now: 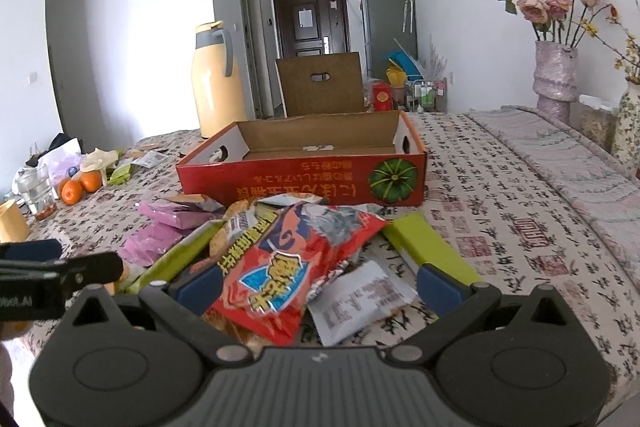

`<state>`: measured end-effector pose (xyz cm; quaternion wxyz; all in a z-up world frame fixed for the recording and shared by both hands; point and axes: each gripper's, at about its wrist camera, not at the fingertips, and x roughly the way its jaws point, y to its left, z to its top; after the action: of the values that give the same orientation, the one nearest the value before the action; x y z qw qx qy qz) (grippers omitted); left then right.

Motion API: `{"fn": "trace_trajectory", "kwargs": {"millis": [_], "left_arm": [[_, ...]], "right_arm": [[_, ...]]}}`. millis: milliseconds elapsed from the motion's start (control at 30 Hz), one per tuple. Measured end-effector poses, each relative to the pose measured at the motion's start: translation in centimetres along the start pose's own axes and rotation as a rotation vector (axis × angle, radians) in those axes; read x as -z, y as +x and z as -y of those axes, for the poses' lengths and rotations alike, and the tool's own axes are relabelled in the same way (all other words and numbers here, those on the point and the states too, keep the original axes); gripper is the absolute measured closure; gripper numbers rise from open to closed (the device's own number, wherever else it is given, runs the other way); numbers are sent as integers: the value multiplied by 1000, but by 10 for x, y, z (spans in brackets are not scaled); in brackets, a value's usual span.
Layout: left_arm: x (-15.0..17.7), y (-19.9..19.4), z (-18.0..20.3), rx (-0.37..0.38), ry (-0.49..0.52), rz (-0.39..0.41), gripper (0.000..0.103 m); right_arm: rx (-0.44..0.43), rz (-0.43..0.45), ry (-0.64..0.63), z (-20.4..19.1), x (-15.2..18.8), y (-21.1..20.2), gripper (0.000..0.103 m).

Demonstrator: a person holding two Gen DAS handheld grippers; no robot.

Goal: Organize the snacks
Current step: 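Grasp the red-blue chip bag with the right tool while the left tool grasps the green-white bar packet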

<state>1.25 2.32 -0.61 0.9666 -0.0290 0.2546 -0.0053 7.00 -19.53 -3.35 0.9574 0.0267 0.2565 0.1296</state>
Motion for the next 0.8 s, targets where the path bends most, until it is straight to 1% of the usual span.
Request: {"fn": "trace_trajectory", "kwargs": {"millis": [200,400,633,800], "left_arm": [[-6,12,-23,-29,-26,-2,0],[-10,25,-41,-49,-33,-18,0],[-11,38,-54,-64,-47,-47,0],[-11,45,-58,-63,-61,-59,0]], "right_arm": [[10,-17,-6,-17,-12,28,0],[47,-48,4,-33,-22,57,0],[93,-105,35,-35,-24,87,0],[120,-116,34,-34,-24,95,1]]}}
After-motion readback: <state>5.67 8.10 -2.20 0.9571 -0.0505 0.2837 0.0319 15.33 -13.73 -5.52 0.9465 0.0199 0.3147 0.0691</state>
